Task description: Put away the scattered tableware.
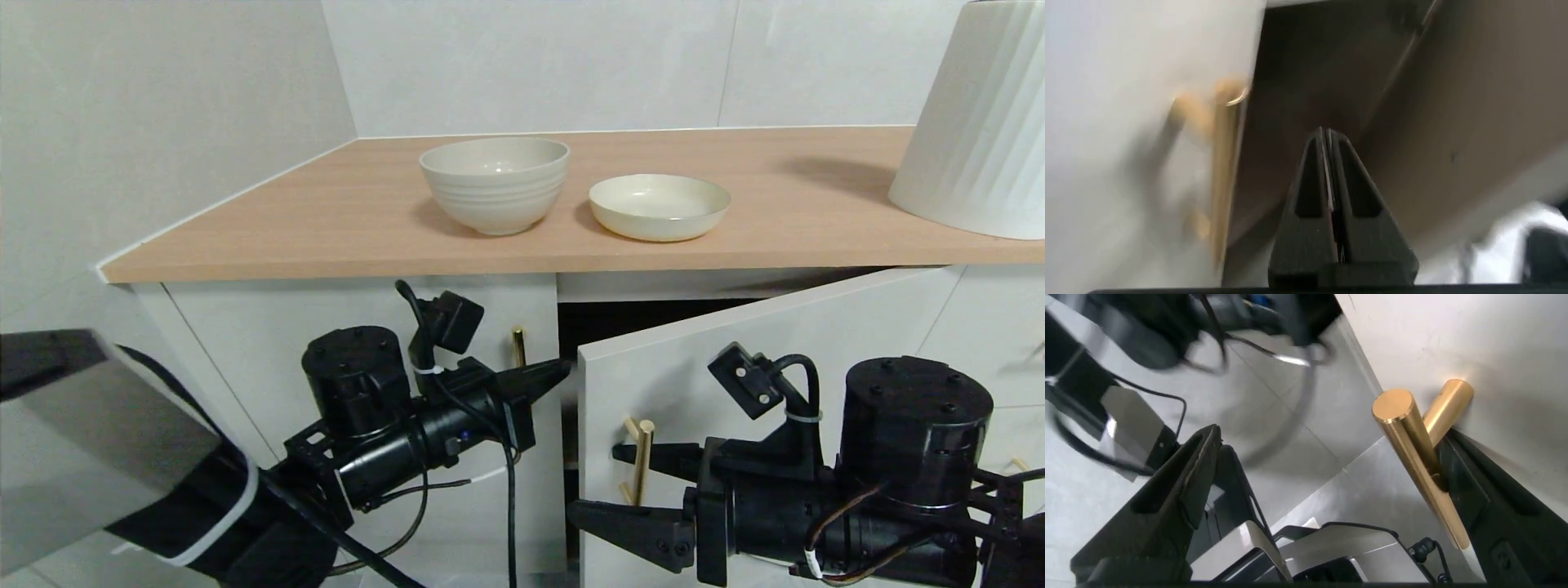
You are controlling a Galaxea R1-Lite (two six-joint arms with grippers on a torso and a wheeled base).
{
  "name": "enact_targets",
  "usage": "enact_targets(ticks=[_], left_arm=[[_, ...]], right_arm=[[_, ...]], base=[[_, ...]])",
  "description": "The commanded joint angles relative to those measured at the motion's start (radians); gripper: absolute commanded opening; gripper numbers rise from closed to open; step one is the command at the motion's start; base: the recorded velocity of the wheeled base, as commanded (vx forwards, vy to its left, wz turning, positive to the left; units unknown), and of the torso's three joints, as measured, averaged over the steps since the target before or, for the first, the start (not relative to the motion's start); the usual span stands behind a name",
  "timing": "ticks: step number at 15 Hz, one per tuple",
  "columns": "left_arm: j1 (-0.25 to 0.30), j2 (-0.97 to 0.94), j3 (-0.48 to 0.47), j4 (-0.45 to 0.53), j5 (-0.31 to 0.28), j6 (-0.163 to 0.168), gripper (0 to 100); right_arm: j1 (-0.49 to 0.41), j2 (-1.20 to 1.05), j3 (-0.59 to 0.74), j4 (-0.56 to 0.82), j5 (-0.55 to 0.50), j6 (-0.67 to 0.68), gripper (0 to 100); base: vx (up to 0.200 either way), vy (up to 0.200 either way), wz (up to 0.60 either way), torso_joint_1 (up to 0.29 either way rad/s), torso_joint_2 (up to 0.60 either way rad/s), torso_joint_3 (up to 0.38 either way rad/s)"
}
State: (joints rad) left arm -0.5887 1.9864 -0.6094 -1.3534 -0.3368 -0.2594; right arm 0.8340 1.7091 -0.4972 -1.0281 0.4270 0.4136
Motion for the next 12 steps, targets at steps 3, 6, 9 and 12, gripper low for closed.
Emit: enact_targets(ticks=[3, 6, 9, 12], left_arm=[[-0.036, 0.118, 0.005, -0.089, 0.019, 0.000, 0], [-0.063, 0.127, 0.005, -0.135, 0.022, -0.001, 0], [-0.088, 0.140, 0.008, -0.156, 0.024, -0.001, 0], [-0.098, 0.134, 0.013, -0.158, 0.024, 0.000, 0]], right_arm=[[-0.001, 0.000, 0.002, 0.002, -0.002, 0.001, 100], [-0.001, 0.000, 0.002, 0.002, -0.007, -0.001, 100], [-0.006, -0.005, 0.005, 0.000, -0.010, -0.003, 100], [-0.024, -0.006, 0.025, 0.000, -0.083, -0.056, 100]], base=[[0.000, 0.000, 0.00, 0.000, 0.00, 0.000], [0.000, 0.000, 0.00, 0.000, 0.00, 0.000], [0.000, 0.000, 0.00, 0.000, 0.00, 0.000], [0.000, 0.000, 0.00, 0.000, 0.00, 0.000]])
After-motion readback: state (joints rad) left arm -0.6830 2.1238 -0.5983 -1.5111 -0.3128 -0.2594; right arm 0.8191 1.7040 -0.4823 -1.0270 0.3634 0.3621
